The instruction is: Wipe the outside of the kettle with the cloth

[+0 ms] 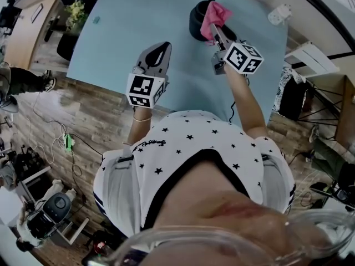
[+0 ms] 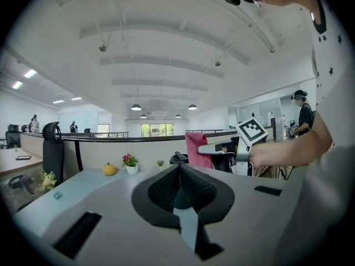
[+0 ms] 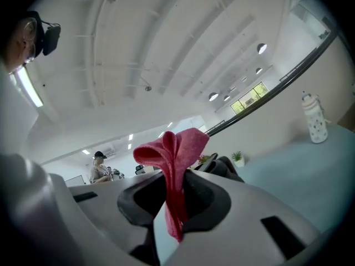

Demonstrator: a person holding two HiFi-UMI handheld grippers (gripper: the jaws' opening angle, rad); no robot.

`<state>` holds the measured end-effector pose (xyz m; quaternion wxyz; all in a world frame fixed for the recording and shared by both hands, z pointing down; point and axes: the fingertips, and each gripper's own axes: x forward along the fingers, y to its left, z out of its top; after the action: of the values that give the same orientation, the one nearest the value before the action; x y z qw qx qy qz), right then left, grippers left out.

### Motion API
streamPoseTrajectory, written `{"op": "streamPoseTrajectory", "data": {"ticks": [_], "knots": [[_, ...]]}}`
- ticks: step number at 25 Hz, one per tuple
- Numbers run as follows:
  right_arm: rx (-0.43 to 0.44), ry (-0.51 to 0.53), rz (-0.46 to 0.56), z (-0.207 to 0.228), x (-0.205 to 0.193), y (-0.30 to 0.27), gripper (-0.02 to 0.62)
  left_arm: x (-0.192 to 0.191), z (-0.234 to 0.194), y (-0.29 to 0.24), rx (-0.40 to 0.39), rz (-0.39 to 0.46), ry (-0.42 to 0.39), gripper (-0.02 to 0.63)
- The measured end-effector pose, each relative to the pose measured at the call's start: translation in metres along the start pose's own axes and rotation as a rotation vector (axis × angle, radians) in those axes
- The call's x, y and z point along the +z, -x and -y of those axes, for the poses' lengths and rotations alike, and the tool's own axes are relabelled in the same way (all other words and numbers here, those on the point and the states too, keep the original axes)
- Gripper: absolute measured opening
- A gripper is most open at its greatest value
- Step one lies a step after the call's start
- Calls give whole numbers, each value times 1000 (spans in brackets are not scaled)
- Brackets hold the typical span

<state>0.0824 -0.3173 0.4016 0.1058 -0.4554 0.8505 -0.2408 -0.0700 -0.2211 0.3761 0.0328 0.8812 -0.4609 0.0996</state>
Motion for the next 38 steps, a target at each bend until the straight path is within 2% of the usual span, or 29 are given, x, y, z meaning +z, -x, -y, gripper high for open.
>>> {"op": "streamPoseTrajectory", "data": {"ticks": [4,10,18,25,38], "knots": [[2,-12,-41,-7,-18,-16,66,-3,-3,9,25,-6,8,29],[-46,-59,-106,7,-46,-21,66,-7,-12,20,61,-10,18,29],[-82,-119,-112,16,-64,-19,66,-14,-13,24,60,-22,28,29],[-113,-153,-159,24,-89,-14,66,-19,-15,26,63,-33,35,29],[-239,-272,-253,73,-148,-2,66,-32,-17,35,104,-59,44,29]]}}
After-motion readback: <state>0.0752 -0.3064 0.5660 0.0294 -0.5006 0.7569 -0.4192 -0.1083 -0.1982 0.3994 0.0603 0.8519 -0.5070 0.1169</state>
